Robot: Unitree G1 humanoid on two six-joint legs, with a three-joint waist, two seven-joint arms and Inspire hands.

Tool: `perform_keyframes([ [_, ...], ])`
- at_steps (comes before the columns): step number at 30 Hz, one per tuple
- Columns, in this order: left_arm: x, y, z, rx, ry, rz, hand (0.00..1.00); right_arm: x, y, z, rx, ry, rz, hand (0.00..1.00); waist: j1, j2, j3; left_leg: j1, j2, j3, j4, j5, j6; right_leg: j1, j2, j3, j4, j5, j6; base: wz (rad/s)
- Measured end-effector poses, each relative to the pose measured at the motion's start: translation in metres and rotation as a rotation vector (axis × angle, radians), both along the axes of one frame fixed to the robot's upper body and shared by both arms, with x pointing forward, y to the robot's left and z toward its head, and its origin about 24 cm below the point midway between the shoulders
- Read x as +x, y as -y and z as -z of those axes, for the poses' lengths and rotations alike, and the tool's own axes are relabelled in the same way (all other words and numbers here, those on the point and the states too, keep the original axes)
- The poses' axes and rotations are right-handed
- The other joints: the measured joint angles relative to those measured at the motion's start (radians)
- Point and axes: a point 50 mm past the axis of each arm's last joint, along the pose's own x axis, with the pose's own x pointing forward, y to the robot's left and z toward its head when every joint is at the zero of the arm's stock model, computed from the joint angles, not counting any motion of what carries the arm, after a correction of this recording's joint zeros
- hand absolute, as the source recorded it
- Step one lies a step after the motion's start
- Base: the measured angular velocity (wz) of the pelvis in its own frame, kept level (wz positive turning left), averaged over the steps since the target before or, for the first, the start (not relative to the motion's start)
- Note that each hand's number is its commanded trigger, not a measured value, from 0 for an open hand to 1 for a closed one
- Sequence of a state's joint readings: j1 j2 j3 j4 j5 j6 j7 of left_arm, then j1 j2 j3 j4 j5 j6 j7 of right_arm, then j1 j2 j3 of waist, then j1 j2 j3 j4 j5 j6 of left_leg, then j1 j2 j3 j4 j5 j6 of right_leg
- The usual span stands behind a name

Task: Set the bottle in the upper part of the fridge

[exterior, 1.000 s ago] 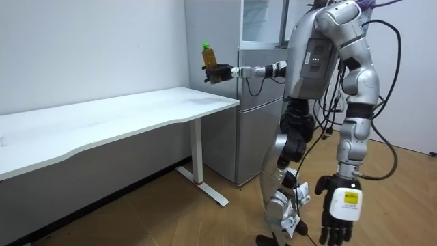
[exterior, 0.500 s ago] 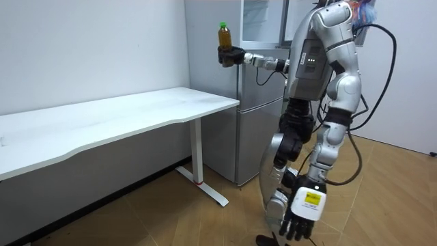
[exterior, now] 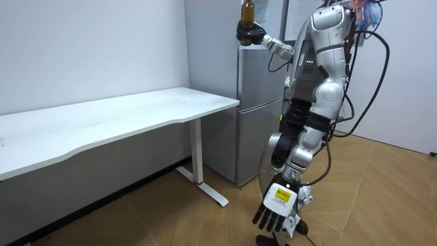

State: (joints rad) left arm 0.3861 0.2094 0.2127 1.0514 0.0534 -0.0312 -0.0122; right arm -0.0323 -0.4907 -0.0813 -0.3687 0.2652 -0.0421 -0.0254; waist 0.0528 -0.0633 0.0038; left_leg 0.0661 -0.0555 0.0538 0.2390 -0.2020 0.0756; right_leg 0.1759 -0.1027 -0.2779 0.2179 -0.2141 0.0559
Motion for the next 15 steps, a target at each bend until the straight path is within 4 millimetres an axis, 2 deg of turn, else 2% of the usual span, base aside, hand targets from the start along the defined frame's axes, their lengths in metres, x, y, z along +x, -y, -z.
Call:
perform_keyframes([
  [1,-0.001,0.000,0.000,-0.001,-0.004,-0.002,0.00,-0.001,0.002,-0.003,-0.009,0.009,0.001,1.00,-0.011,-0.002,-0.0020,0.002,0.003,0.007,0.000,0.000,-0.001,0.000,0.001,0.003,0.000,0.002,-0.002,-0.10],
  [5,-0.009,0.002,0.001,-0.008,-0.036,-0.015,0.00,-0.002,0.009,-0.008,-0.015,0.030,0.026,1.00,-0.024,-0.005,-0.0032,0.008,0.012,0.028,0.000,-0.003,-0.005,-0.005,0.007,0.028,0.003,0.004,-0.005,-0.17],
  [9,-0.011,0.001,0.001,-0.008,-0.038,-0.032,0.00,-0.006,0.019,-0.017,-0.015,0.069,0.069,1.00,-0.031,-0.012,-0.0055,0.006,0.019,0.043,0.000,-0.005,-0.008,-0.021,0.011,0.035,0.005,0.006,-0.009,-0.14],
  [15,-0.020,0.003,0.002,-0.025,-0.063,-0.067,0.00,-0.017,0.026,-0.040,-0.035,0.178,0.117,1.00,-0.055,-0.027,-0.0105,0.005,0.026,0.055,-0.003,-0.009,-0.013,-0.030,0.019,0.049,0.002,0.007,-0.011,-0.07],
])
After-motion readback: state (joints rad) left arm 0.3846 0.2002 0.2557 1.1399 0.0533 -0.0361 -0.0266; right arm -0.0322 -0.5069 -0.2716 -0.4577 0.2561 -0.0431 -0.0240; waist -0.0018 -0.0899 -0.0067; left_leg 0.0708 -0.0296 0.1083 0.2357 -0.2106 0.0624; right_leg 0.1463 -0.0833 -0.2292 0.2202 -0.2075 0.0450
